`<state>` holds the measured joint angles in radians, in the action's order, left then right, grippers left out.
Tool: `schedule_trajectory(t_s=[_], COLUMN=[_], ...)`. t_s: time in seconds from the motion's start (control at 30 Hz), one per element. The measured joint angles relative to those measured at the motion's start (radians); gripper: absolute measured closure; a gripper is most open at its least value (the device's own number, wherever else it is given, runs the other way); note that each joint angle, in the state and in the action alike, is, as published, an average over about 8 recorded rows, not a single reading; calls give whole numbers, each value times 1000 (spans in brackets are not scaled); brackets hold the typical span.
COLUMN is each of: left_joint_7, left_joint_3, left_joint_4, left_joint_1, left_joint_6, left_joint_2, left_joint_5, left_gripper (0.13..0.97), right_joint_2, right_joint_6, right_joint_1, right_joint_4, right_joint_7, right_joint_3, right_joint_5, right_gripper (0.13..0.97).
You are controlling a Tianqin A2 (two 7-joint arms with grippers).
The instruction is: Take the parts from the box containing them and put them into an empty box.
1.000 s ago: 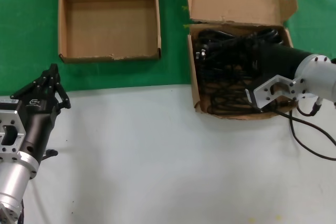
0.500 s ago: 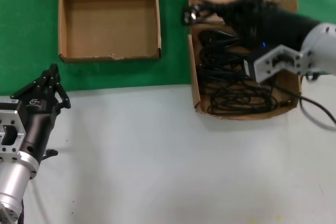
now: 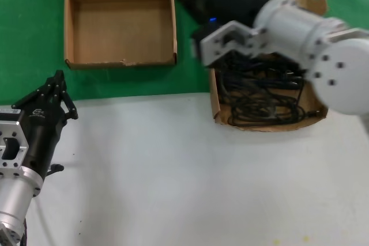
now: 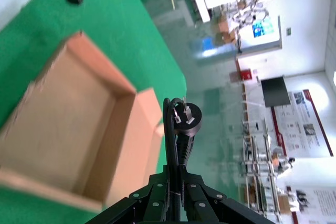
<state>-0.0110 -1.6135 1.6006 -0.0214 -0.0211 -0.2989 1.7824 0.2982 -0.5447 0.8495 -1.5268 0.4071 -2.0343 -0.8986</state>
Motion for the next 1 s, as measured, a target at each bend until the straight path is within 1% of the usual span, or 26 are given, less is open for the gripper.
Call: schedule_trajectory(t_s=[0.13, 0.27, 0.47, 0.63, 0.73, 0.83, 0.9, 1.0], left_joint_7=[0, 0, 0, 0, 0, 0, 0, 0], left_joint_3=[0, 0, 0, 0, 0, 0, 0, 0], left_joint_4=[0, 0, 0, 0, 0, 0, 0, 0], left_joint_1=[0, 0, 0, 0, 0, 0, 0, 0], left_joint_6=[0, 0, 0, 0, 0, 0, 0, 0], left_joint_2=[0, 0, 0, 0, 0, 0, 0, 0], left_joint_5=[0, 0, 0, 0, 0, 0, 0, 0], left_gripper=[952, 952, 952, 952, 952, 952, 952, 952], right_joint_2=[-61, -106, -147, -168, -174, -169, -157, -131], right_joint_6=[47, 102, 174, 210, 220, 221, 219, 213], right_joint_1=[13, 22, 27, 26, 25, 22, 16, -1], right_joint_4=[78, 165, 295, 373, 391, 381, 356, 292], right_joint_7=[41, 104, 244, 381, 442, 465, 455, 411], right_joint_3=[-42, -86, -146, -161, -154, -143, -133, -109], right_joint_5=[-35, -100, -239, -368, -429, -458, -457, -423], right_gripper=[916, 916, 913, 910, 886, 863, 847, 847])
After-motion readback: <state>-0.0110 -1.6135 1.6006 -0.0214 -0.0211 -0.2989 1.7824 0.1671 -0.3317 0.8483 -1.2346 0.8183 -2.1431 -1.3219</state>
